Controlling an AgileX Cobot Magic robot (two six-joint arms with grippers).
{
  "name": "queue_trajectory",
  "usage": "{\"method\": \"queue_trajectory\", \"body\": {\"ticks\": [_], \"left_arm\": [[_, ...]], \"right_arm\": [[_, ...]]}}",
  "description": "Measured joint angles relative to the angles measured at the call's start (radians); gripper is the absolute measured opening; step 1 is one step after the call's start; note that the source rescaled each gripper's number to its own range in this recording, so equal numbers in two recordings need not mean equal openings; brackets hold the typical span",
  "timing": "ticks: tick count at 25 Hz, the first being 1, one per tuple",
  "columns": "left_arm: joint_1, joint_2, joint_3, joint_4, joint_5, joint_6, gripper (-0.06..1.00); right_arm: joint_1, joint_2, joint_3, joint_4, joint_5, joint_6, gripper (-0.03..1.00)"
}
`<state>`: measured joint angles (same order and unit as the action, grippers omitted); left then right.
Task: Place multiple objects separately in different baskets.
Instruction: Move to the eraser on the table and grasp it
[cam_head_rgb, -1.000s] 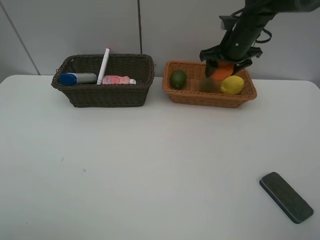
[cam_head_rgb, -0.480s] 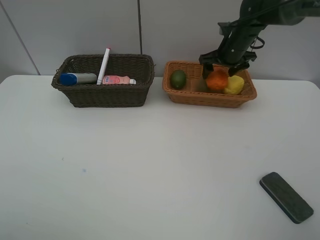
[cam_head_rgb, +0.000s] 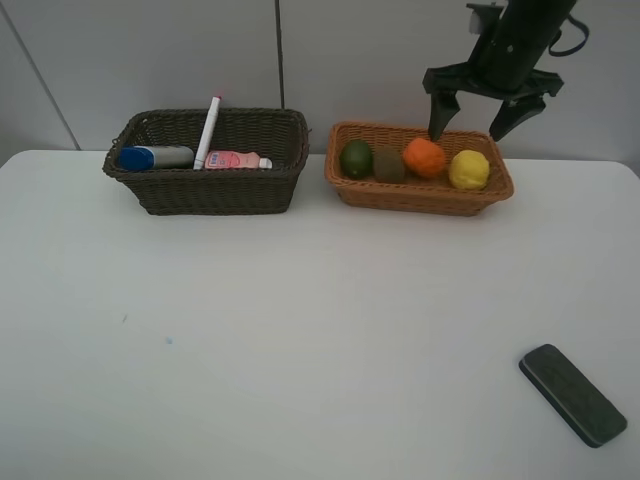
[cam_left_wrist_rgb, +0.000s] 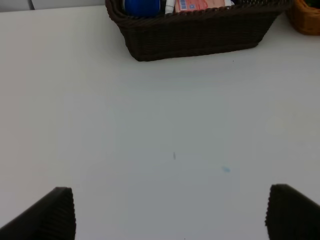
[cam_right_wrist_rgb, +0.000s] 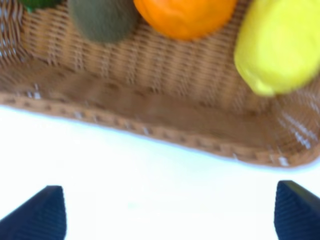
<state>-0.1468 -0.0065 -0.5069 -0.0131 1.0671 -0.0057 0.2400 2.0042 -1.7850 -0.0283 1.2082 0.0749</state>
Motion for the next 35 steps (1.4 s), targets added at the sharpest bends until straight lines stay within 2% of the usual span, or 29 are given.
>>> {"method": "queue_trajectory", "body": {"ticks": [8,13,18,23,28,35], "left_arm": [[0.0,0.0,0.0,0.0,0.0,0.0,1.0],[0.0,0.0,0.0,0.0,0.0,0.0,1.0],[0.0,0.0,0.0,0.0,0.0,0.0,1.0],[0.0,0.0,0.0,0.0,0.0,0.0,1.0],[0.0,0.0,0.0,0.0,0.0,0.0,1.0],[0.0,0.0,0.0,0.0,0.0,0.0,1.0]], "right_arm": [[0.0,-0.37,0.483,-0.031,0.007,0.05,0.97],[0.0,-0.596,0.765,-0.006,0.009,0.05,0.97],[0.0,-0.699,1.001,0.003,-0.101,0.034,0.97],[0.0,-0.699,1.136,0.009,-0.226,0.032,0.97],[0.0,-0.699,1.193,-0.014,-0.307,0.032,0.97],[0.0,-0.612,1.213,-0.039,-0.346,0.025,0.97]]}}
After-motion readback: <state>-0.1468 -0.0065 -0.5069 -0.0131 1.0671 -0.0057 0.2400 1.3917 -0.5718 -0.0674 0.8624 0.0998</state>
